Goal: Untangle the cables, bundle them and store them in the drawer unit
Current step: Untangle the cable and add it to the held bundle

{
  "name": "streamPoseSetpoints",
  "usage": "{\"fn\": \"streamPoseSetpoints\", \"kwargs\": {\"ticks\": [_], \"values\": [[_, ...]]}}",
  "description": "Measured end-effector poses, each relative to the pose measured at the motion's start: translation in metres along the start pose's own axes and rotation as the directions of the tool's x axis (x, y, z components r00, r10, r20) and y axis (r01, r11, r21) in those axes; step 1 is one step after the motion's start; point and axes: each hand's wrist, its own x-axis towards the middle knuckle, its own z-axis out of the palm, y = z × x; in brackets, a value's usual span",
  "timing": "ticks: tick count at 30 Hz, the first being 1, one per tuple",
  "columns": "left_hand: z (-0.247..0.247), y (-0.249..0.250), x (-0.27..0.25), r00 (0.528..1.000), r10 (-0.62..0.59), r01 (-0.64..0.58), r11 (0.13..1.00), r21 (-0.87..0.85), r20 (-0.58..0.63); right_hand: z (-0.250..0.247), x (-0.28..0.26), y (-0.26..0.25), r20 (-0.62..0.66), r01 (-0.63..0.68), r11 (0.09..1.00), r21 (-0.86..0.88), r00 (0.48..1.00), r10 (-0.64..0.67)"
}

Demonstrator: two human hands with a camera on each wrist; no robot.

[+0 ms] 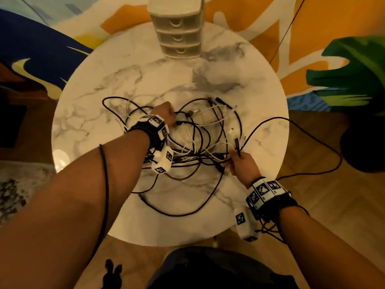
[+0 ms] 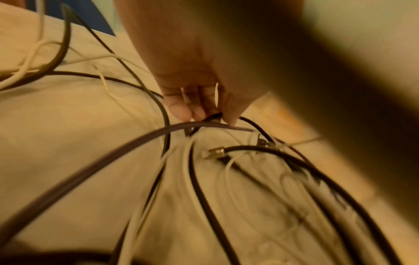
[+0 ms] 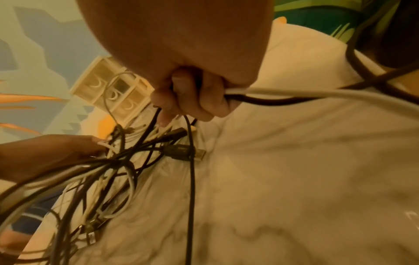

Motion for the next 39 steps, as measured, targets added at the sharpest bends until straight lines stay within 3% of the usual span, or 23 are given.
{"fn": "streamPoseSetpoints", "kwargs": {"ticks": [3,5,7,10,12,13,15,18,19,20,22,23,24,25,27,28,30,32,34,35,39], "values": [[-0.019,-0.007,0.002,0.995,0.002,-0.036,0.946,-0.322,-0.104,-0.003,0.003,0.002,-0.015,-0.012,1.0,0.013,1.0,0.012],[-0.036,-0.011,0.002,0.982,0.005,-0.086,0.903,-0.422,-0.189,-0.007,0.005,0.005,-0.029,-0.051,0.999,-0.004,0.998,0.051],[-0.052,-0.012,-0.002,0.984,0.076,-0.125,0.939,-0.322,-0.16,-0.011,0.008,0.011,-0.05,-0.105,0.994,0.012,0.993,0.106],[-0.072,-0.017,-0.006,0.976,0.216,-0.214,0.975,0.05,-0.038,-0.018,0.009,0.014,-0.059,-0.149,0.988,0.025,0.987,0.15],[-0.082,-0.02,-0.004,0.941,0.31,-0.286,0.944,0.167,-0.139,-0.021,0.009,0.014,-0.057,-0.126,0.992,-0.012,0.991,0.125],[-0.085,-0.022,-0.004,0.93,0.301,-0.271,0.949,0.161,-0.211,-0.021,0.01,0.015,-0.057,-0.11,0.993,-0.032,0.992,0.108],[-0.085,-0.03,-0.007,0.949,0.189,-0.158,0.978,0.138,-0.251,-0.022,0.011,0.015,-0.057,-0.097,0.993,-0.059,0.994,0.094],[-0.082,-0.042,-0.014,0.986,0.155,-0.126,0.935,0.332,-0.06,-0.024,0.012,0.016,-0.062,-0.12,0.992,-0.023,0.991,0.119],[-0.089,-0.042,-0.016,0.984,0.144,-0.107,0.945,0.308,-0.102,-0.024,0.01,0.015,-0.05,-0.118,0.993,-0.032,0.992,0.116],[-0.099,-0.041,-0.016,0.964,0.136,-0.083,0.97,0.227,-0.23,-0.024,0.009,0.014,-0.036,-0.112,0.993,-0.047,0.993,0.11],[-0.117,-0.042,-0.015,0.85,-0.045,0.01,0.997,-0.07,-0.525,-0.024,0.009,0.013,-0.013,-0.094,0.991,-0.09,0.996,0.094],[-0.121,-0.042,-0.015,0.802,-0.187,0.049,0.967,-0.25,-0.567,-0.024,0.009,0.012,-0.004,-0.096,0.989,-0.11,0.995,0.096],[-0.119,-0.042,-0.016,0.813,-0.298,0.092,0.914,-0.395,-0.501,-0.025,0.009,0.013,-0.001,-0.101,0.987,-0.124,0.995,0.101],[-0.112,-0.042,-0.019,0.862,-0.341,0.142,0.872,-0.468,-0.375,-0.025,0.01,0.014,-0.004,-0.096,0.987,-0.132,0.995,0.096],[-0.096,-0.043,-0.03,0.939,-0.312,0.262,0.922,-0.284,-0.147,-0.026,0.011,0.016,-0.025,-0.1,0.989,-0.109,0.995,0.097],[-0.094,-0.043,-0.036,0.941,-0.309,0.296,0.949,-0.108,-0.14,-0.026,0.01,0.017,-0.035,-0.108,0.99,-0.094,0.994,0.105],[-0.104,-0.04,-0.045,0.926,-0.223,0.286,0.941,0.182,-0.304,-0.026,0.01,0.017,-0.037,-0.111,0.989,-0.098,0.994,0.107],[-0.128,-0.035,-0.049,0.869,-0.033,0.228,0.911,0.342,-0.493,-0.025,0.009,0.016,-0.035,-0.123,0.986,-0.114,0.992,0.12],[-0.146,-0.028,-0.053,0.804,0.13,0.167,0.887,0.43,-0.58,-0.023,0.008,0.014,-0.04,-0.137,0.985,-0.106,0.99,0.134],[-0.15,-0.022,-0.057,0.794,0.169,0.139,0.885,0.445,-0.584,-0.022,0.008,0.014,-0.04,-0.141,0.985,-0.103,0.99,0.138],[-0.143,0.006,-0.063,0.925,0.143,0.026,0.9,0.435,-0.351,-0.023,0.005,0.014,-0.041,-0.157,0.983,-0.093,0.987,0.154]]}}
